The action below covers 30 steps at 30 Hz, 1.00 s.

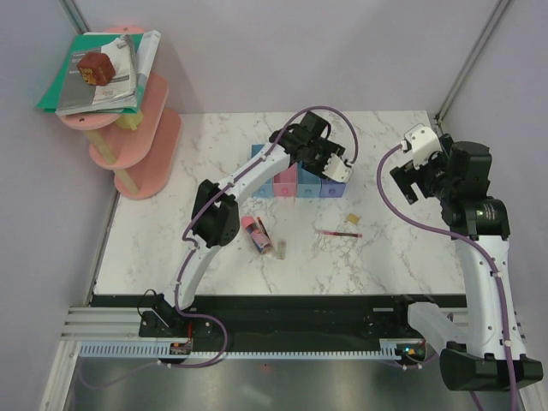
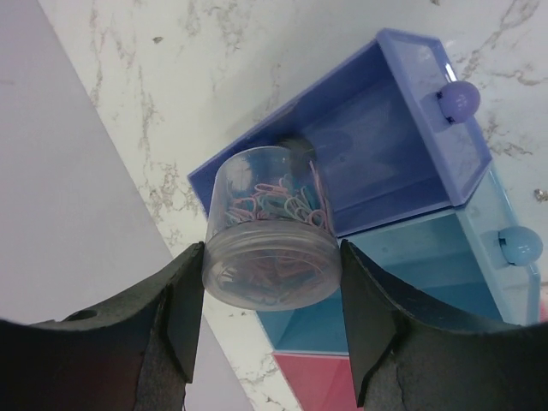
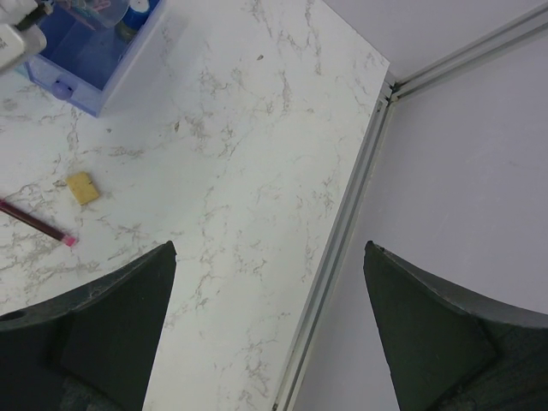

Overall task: Sort the stationery into containers
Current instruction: Place the stationery in the storage box.

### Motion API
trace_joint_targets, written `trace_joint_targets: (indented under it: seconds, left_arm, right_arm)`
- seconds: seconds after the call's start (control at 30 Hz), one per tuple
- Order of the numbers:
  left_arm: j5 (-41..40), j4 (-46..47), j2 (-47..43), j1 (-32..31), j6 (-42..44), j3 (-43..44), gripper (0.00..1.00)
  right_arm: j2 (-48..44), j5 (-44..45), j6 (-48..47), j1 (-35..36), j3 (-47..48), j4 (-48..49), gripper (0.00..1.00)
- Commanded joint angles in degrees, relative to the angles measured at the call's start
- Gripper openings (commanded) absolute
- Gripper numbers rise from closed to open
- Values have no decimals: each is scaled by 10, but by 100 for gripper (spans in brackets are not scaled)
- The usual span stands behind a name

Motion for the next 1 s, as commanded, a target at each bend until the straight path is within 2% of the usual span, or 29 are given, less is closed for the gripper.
trace_joint_targets:
  seconds: [0.0,0.13,0.3,0.77,0.97]
  left_arm:
    - [-19,17,-22,-7,82,-40,4]
    - [-5,18,-41,-10,115,-74,4]
    - [1,17,-42,-13,133,-74,3]
    - [-61,40,-60,-26,205,-76,3]
    - [-63,39,-73,-26,250,-77,3]
  right_arm:
    - [-7,-9,14,1,-1,-2,98]
    - [-11,-11,16,1,-1,-6,98]
    - [-13,-13,21,1,-4,-6,98]
    - [-20,-24,33,1,-7,-7,98]
    - [-25,-25,35,1,-8,-9,98]
